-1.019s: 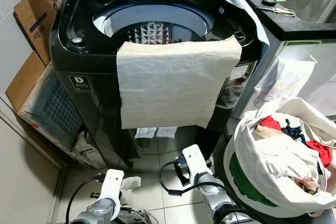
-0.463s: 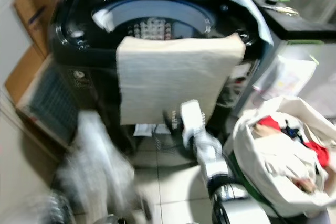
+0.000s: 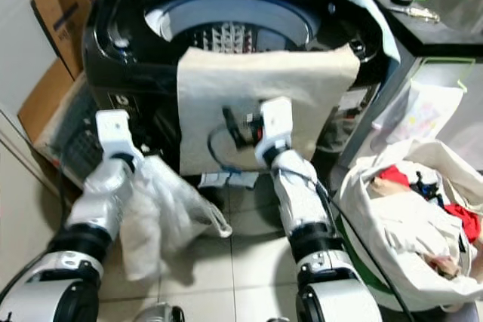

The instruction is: Clothes washing

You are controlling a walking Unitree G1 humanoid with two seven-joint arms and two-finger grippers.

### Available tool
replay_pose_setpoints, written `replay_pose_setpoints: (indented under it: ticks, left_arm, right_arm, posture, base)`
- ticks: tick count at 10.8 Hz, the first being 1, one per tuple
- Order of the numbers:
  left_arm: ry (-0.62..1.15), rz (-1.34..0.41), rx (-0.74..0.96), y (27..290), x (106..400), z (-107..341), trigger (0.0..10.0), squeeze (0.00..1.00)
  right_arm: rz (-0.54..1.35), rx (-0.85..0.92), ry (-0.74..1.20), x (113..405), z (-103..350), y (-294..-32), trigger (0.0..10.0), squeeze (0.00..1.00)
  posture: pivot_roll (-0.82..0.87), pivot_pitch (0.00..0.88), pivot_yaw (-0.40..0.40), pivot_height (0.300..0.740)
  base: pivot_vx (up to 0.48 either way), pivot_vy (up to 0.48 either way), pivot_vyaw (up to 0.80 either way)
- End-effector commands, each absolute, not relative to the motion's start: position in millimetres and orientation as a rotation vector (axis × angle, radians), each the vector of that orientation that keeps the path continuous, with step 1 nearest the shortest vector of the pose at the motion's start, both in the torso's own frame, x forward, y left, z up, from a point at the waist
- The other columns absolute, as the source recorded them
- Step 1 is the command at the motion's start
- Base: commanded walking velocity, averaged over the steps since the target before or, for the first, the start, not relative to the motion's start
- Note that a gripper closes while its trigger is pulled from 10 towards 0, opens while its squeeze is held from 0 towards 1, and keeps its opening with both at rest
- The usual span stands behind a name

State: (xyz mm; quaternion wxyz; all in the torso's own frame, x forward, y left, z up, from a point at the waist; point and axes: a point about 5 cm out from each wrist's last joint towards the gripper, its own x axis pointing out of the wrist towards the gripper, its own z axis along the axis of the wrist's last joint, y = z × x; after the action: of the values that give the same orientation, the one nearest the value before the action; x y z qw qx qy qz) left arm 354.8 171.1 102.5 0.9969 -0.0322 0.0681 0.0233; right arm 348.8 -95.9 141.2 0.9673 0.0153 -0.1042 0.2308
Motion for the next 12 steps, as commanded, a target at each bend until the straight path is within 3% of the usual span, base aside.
replay_pose_setpoints:
  ticks: [1, 3, 5, 10, 12]
  left_arm:
    - [0.0, 0.055, 0.059, 170, 374, 152, 10.0, 0.0]
    - [0.26, 0.085, 0.163, 174, 361, 96, 10.0, 0.0]
    - [0.571, 0.12, 0.355, 194, 308, 14, 10.0, 0.0]
    - [0.441, 0.16, 0.308, 190, 314, 27, 10.0, 0.0]
    - [0.38, 0.289, 0.42, 212, 323, 51, 10.0, 0.0]
  right_arm:
    - [0.501, 0.014, -0.211, 349, 143, -91, 10.0, 0.0]
    - [0.509, 0.005, -0.095, 340, 115, -92, 10.0, 0.0]
    - [0.477, -0.024, 0.076, 324, 72, -106, 10.0, 0.0]
    - [0.435, -0.001, 0.077, 325, 72, -111, 10.0, 0.0]
    - [0.45, 0.007, 0.057, 326, 77, -107, 10.0, 0.0]
  posture:
    - [0.05, 0.0, 0.001, 0.74]
    - [0.05, 0.0, 0.003, 0.74]
    - [0.04, 0.0, 0.015, 0.74]
    - [0.05, 0.0, 0.0, 0.74]
    - [0.05, 0.0, -0.006, 0.74]
  base:
    - [0.0, 0.0, 0.0]
    - [0.0, 0.0, 0.0]
    - [0.0, 0.0, 0.0]
    - [0.0, 0.0, 0.0]
    - [0.0, 0.0, 0.0]
